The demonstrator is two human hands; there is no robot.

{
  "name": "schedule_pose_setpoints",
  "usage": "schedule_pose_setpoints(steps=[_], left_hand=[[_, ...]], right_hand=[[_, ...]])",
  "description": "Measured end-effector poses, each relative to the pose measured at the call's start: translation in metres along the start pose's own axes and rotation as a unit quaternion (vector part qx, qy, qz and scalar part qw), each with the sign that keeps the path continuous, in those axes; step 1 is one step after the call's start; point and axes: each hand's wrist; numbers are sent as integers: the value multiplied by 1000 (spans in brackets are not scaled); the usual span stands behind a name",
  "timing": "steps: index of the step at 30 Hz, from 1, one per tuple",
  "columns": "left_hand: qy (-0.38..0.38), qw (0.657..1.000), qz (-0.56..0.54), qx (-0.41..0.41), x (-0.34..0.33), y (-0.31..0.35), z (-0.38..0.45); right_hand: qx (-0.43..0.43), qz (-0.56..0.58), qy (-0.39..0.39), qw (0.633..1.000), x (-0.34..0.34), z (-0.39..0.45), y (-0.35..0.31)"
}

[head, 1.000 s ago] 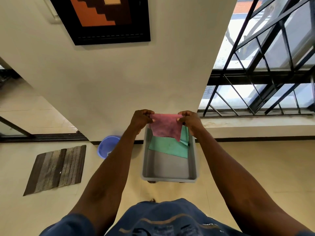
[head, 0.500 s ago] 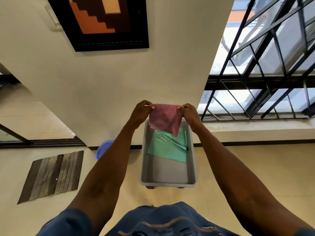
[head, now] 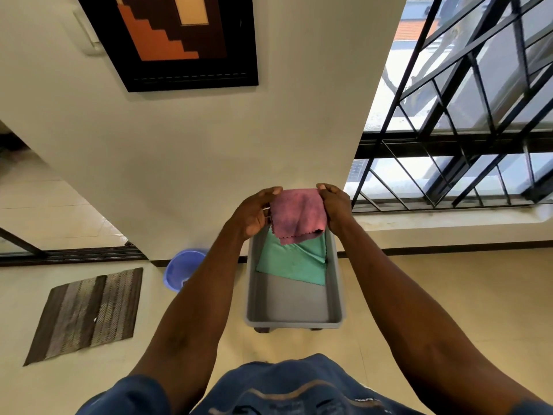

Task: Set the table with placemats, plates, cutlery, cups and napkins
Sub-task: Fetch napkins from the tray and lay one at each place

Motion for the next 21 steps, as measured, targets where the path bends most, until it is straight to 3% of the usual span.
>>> schedule_pose_setpoints(steps=[3, 6, 10, 16, 21], left_hand=[[-64, 997, 11, 29, 6, -15, -3], [-58, 997, 30, 47, 4, -20, -3], [-41, 999, 5, 34, 7, -17, 2], [15, 997, 67, 42, 17, -15, 10], [9, 995, 72, 70, 26, -17, 18]], right_hand=[[-40, 42, -24, 998, 7, -2, 7], [-84, 83, -102, 988, 14, -7, 9], [-133, 56, -174, 974, 19, -11, 15], [-131, 61, -154, 977, 21, -22, 28], [-140, 50, -127, 981, 20, -25, 39]])
Point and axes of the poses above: each hand's wrist, its own z-axis towards the middle knuckle, its own x-axis out of the back of the hand, y = z × x, and after that the axes turned 3 degrees about -x, right-handed
